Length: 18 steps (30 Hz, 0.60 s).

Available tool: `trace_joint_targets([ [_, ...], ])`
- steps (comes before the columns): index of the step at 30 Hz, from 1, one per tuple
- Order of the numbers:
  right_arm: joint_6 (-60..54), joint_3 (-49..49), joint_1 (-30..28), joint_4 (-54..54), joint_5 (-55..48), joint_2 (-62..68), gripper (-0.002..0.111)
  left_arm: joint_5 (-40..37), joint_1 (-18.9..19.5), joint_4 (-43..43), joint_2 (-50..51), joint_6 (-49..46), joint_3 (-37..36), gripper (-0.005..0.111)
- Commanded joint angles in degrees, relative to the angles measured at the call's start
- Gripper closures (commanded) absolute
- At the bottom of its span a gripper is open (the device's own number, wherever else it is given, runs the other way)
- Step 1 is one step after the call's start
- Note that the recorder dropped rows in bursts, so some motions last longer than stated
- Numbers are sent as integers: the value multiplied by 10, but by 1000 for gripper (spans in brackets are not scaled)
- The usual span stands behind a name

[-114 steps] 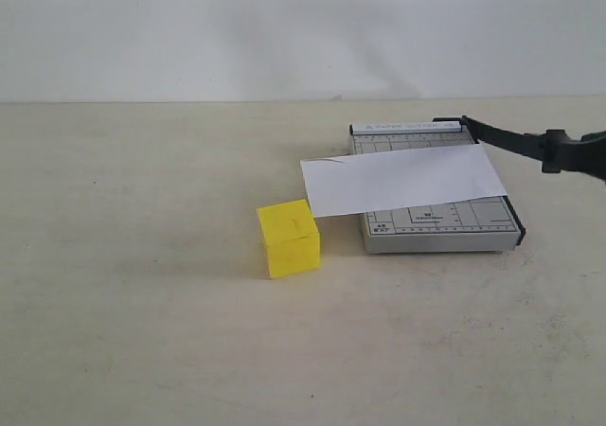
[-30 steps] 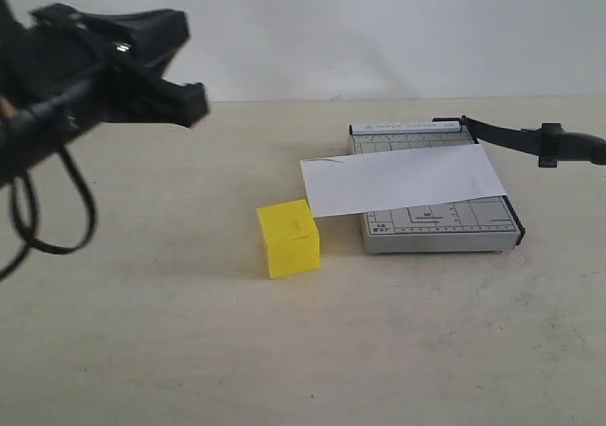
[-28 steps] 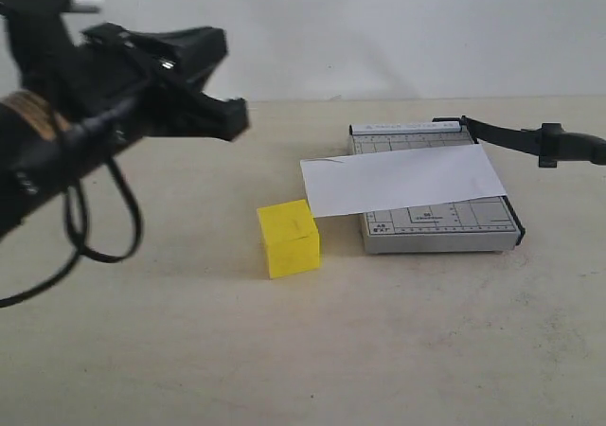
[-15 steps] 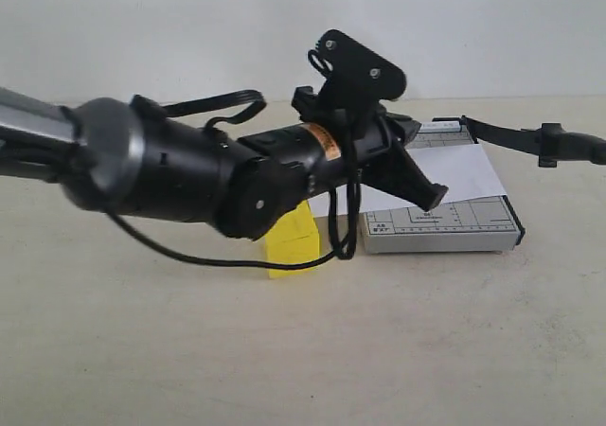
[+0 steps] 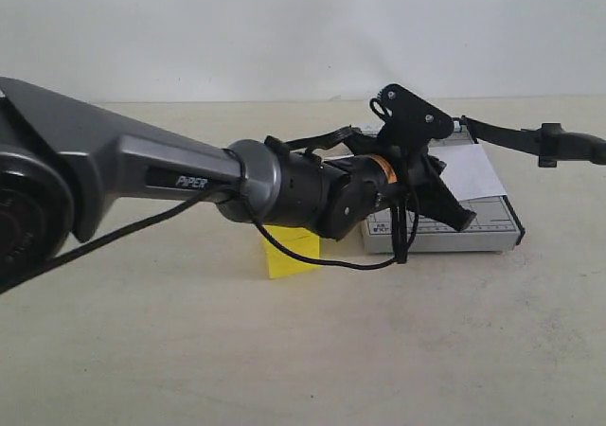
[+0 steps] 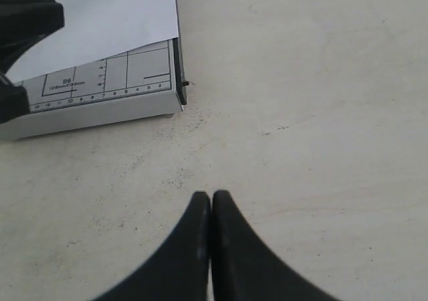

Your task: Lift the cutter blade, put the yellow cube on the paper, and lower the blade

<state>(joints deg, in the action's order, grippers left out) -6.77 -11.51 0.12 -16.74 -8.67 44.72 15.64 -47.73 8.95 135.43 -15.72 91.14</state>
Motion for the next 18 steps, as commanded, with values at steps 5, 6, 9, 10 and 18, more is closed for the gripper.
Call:
trace_joint_targets([
  [5,5,0,-1,-44,2,0,109,-122,-3,6,63,-4,98,102],
  [6,5,-1,-1,-44,2,0,109,-127,-4,3,70,-4,108,102],
  [9,5,-1,-1,-44,4,0,109,-130,-7,3,81,-4,127,102],
  [10,5,-1,-1,-44,4,0,109,-130,-8,3,84,-4,132,102],
  [18,5,-1,-1,-44,6,0,109,-160,-23,-1,101,-7,142,102],
])
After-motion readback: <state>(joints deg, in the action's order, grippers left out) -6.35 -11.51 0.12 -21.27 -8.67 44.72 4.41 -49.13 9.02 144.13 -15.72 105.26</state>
